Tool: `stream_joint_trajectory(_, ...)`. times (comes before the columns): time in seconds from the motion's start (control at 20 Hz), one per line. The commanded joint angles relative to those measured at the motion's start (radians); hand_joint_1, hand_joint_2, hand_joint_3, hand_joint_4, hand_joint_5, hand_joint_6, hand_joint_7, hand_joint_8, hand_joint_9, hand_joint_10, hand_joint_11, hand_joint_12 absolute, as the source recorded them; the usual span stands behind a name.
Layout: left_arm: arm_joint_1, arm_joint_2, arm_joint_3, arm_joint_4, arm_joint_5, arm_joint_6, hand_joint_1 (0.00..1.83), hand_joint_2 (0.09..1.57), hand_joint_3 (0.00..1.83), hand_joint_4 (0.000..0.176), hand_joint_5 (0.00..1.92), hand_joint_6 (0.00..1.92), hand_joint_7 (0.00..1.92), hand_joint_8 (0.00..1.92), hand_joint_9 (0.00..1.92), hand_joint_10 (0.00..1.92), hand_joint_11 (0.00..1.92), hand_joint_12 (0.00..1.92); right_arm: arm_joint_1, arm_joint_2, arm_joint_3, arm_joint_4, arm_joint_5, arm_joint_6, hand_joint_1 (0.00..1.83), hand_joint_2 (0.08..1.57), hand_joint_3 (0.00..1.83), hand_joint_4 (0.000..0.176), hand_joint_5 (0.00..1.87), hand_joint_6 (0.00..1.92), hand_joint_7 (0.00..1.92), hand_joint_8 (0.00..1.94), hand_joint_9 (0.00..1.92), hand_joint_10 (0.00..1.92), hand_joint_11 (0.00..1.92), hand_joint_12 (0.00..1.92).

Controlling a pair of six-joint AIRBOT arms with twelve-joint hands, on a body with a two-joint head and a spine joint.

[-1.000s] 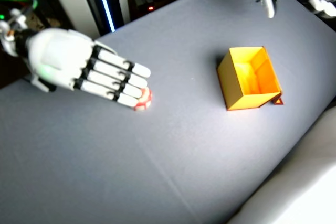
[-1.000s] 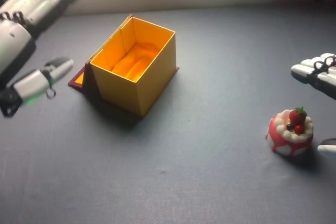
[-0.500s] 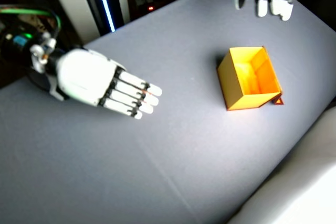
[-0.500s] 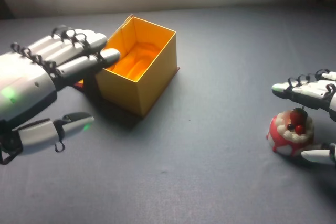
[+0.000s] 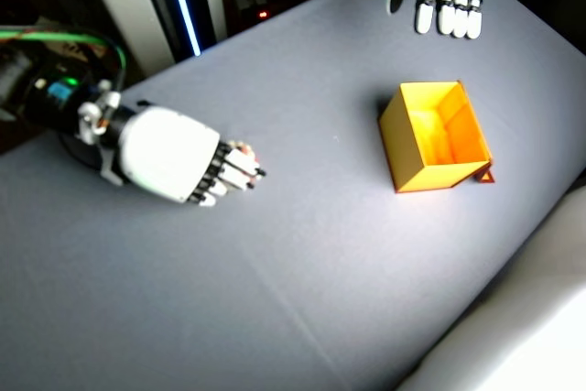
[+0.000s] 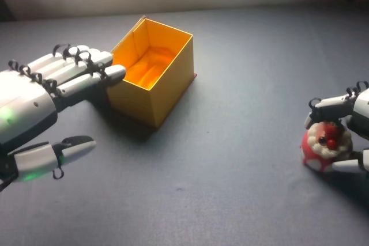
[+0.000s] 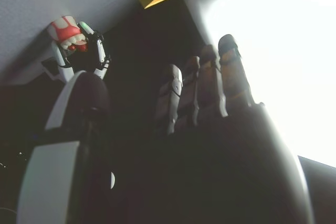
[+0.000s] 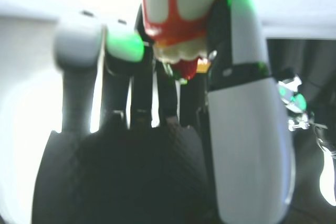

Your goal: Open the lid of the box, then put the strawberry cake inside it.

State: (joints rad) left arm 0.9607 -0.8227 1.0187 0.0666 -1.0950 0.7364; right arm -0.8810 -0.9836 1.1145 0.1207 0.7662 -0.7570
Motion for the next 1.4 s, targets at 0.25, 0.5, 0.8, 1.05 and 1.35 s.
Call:
stream_joint_trajectory(0.25, 0.037, 0.013, -0.020, -0.021, -0.140, -0.016, 0.60, 1.41, 0.00, 0.036, 0.14, 0.01, 0.00, 0.00, 0.00, 0.00, 0.00, 0.19, 0.151, -0.002, 0.028, -0.068, 0.156, 0.018, 1.18, 1.29, 0.00, 0.000, 0.64, 1.45, 0.69, 1.56, 1.01, 1.92, 1.12, 1.92)
stream_joint_trajectory(0.5, 0.058, 0.007, -0.025, -0.021, -0.151, -0.028, 0.48, 1.45, 0.00, 0.073, 0.08, 0.00, 0.00, 0.00, 0.00, 0.00, 0.00, 0.05, 0.277, -0.062, 0.083, -0.113, 0.146, 0.018, 1.16, 1.33, 0.00, 0.000, 0.59, 1.28, 0.66, 1.81, 0.86, 1.92, 0.96, 1.92)
stream_joint_trajectory(0.8, 0.060, -0.007, -0.017, -0.021, -0.145, -0.040, 0.50, 1.43, 0.00, 0.054, 0.09, 0.01, 0.00, 0.00, 0.00, 0.00, 0.01, 0.01, 0.422, -0.182, 0.179, -0.178, 0.074, 0.019, 1.12, 1.25, 0.00, 0.000, 0.73, 1.35, 0.95, 1.80, 1.15, 1.91, 1.25, 1.92)
stream_joint_trajectory(1.05, 0.063, -0.041, 0.007, -0.019, -0.132, -0.068, 0.48, 1.44, 0.00, 0.054, 0.11, 0.00, 0.00, 0.00, 0.00, 0.00, 0.00, 0.06, 0.534, -0.260, 0.253, -0.228, 0.019, 0.019, 1.16, 1.27, 0.00, 0.000, 0.81, 1.25, 0.53, 1.50, 0.39, 1.38, 0.32, 1.89)
stream_joint_trajectory(1.35, 0.064, -0.064, 0.030, -0.007, -0.118, -0.087, 0.45, 1.44, 0.00, 0.065, 0.10, 0.00, 0.00, 0.00, 0.00, 0.00, 0.00, 0.00, 0.600, -0.369, 0.337, -0.230, -0.046, 0.019, 1.13, 1.19, 0.00, 0.000, 0.84, 1.20, 1.00, 1.75, 1.08, 1.81, 1.17, 1.92)
